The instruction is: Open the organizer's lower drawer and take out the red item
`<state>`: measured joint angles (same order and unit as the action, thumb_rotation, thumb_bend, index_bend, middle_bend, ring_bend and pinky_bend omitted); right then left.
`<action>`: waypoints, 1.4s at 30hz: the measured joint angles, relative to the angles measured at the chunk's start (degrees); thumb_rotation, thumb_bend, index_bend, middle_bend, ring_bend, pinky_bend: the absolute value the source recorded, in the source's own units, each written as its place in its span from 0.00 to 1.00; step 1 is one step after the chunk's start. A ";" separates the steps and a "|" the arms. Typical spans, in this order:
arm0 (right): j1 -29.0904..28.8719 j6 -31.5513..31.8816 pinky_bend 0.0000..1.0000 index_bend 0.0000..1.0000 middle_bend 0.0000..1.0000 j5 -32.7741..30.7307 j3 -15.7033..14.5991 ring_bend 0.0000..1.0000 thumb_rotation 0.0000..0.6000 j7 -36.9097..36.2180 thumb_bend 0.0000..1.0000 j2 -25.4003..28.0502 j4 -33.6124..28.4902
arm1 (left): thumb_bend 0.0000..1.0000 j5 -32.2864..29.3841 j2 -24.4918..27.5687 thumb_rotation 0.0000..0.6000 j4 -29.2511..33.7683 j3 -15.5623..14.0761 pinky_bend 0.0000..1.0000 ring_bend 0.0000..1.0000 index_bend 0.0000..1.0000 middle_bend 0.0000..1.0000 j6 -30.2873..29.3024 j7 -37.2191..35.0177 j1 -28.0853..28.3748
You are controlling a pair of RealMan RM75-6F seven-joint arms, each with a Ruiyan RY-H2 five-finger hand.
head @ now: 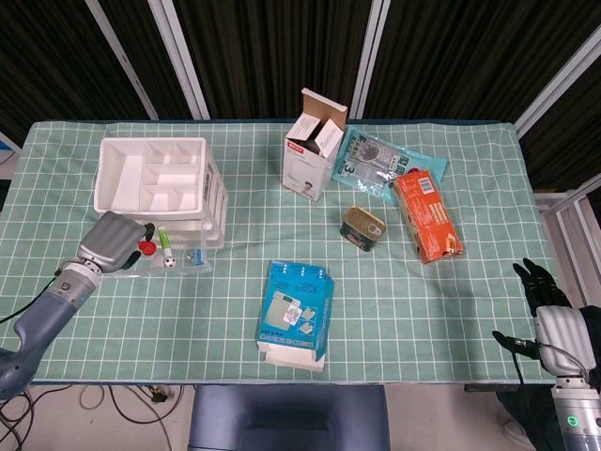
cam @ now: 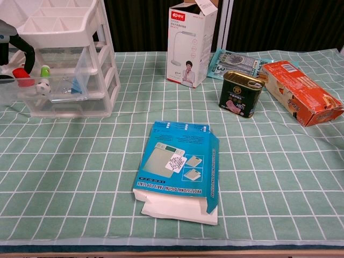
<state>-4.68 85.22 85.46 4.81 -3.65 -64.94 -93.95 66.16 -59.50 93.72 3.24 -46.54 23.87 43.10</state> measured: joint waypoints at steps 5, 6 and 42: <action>-0.01 -0.03 0.22 0.00 0.00 0.07 -0.04 0.00 1.00 -0.07 0.08 0.01 -0.04 | 0.39 0.11 -0.10 1.00 0.16 -0.03 1.00 1.00 0.53 1.00 -0.12 -0.33 -0.01; -0.01 -0.03 0.22 0.00 0.00 0.06 -0.04 0.00 1.00 -0.09 0.08 0.02 -0.05 | 0.39 0.17 -0.10 1.00 0.20 -0.04 1.00 1.00 0.53 1.00 -0.18 -0.45 -0.03; 0.00 0.11 0.22 0.00 0.00 0.17 -0.01 0.00 1.00 -0.11 0.08 -0.07 -0.08 | 0.39 21.89 15.13 1.00 22.47 -1.57 1.00 1.00 0.53 1.00 -11.90 -7.11 -7.34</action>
<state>-4.68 85.33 85.63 4.81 -3.76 -65.00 -94.02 88.05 -44.37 116.19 1.67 -58.44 16.77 35.76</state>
